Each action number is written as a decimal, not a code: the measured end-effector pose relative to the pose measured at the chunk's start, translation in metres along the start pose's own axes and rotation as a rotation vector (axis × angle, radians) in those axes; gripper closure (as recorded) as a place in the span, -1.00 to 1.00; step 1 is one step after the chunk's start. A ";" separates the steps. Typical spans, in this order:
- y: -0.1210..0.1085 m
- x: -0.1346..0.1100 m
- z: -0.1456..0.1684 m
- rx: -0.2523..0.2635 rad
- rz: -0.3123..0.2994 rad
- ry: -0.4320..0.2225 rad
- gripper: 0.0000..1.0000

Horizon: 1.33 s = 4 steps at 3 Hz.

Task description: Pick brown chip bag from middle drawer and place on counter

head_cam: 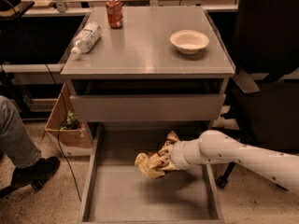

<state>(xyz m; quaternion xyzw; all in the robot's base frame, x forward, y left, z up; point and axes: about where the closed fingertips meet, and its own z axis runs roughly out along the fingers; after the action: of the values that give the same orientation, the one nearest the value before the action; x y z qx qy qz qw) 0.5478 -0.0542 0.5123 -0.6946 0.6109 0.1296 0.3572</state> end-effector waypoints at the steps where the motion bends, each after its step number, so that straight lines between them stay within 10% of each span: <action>1: 0.017 -0.025 -0.048 0.020 -0.054 0.102 1.00; 4: 0.005 -0.052 -0.074 0.036 -0.121 0.190 1.00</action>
Offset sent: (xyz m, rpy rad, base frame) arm -0.0308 -0.0106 0.0364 -0.0926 -0.0413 -0.0083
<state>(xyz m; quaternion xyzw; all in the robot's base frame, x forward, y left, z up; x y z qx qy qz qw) 0.5125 -0.0629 0.5953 -0.7329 0.6010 0.0303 0.3173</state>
